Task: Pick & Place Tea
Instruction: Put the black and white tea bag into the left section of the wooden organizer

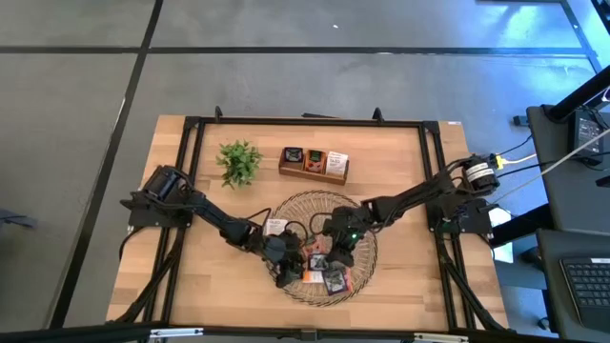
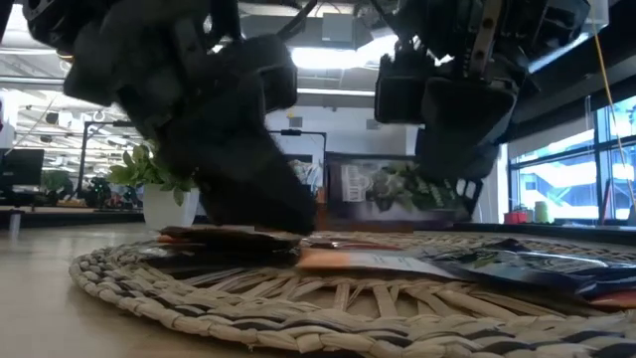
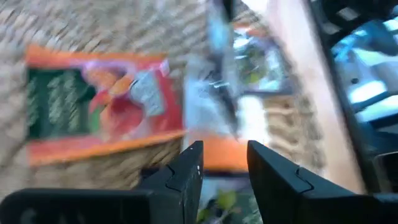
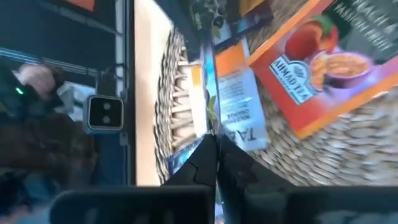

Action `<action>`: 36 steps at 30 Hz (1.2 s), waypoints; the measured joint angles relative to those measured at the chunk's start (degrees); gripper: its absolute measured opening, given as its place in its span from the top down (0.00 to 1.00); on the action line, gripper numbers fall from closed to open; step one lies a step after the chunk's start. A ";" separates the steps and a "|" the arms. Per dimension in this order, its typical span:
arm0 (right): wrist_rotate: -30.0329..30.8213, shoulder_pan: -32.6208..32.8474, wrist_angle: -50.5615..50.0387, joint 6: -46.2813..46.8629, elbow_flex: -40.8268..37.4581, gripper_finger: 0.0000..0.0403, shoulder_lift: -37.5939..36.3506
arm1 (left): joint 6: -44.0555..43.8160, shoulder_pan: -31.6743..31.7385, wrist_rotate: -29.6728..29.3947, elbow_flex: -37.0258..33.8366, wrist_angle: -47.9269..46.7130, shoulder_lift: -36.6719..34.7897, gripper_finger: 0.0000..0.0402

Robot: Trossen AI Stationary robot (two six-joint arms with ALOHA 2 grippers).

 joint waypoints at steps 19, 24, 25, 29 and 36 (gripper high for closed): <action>32.37 -1.29 -51.80 -33.44 22.60 0.99 -5.07 | 4.83 8.42 -6.58 -0.05 -4.74 -9.17 0.69; 35.27 -1.14 -54.23 -33.61 22.16 0.99 -5.07 | 4.53 10.83 -8.46 -0.05 -4.68 -9.20 0.65; 35.64 -0.95 -54.53 -33.32 22.16 0.99 -5.07 | 4.98 11.20 -8.45 -0.05 -4.65 -9.20 0.64; 35.68 -0.29 -53.83 -33.61 22.14 0.98 -5.07 | 7.05 12.13 -8.58 -0.05 -4.67 -9.20 0.63; 34.07 -0.09 -51.35 -33.80 22.07 0.98 -4.96 | 7.26 13.30 -9.37 -0.05 -3.44 -9.20 0.64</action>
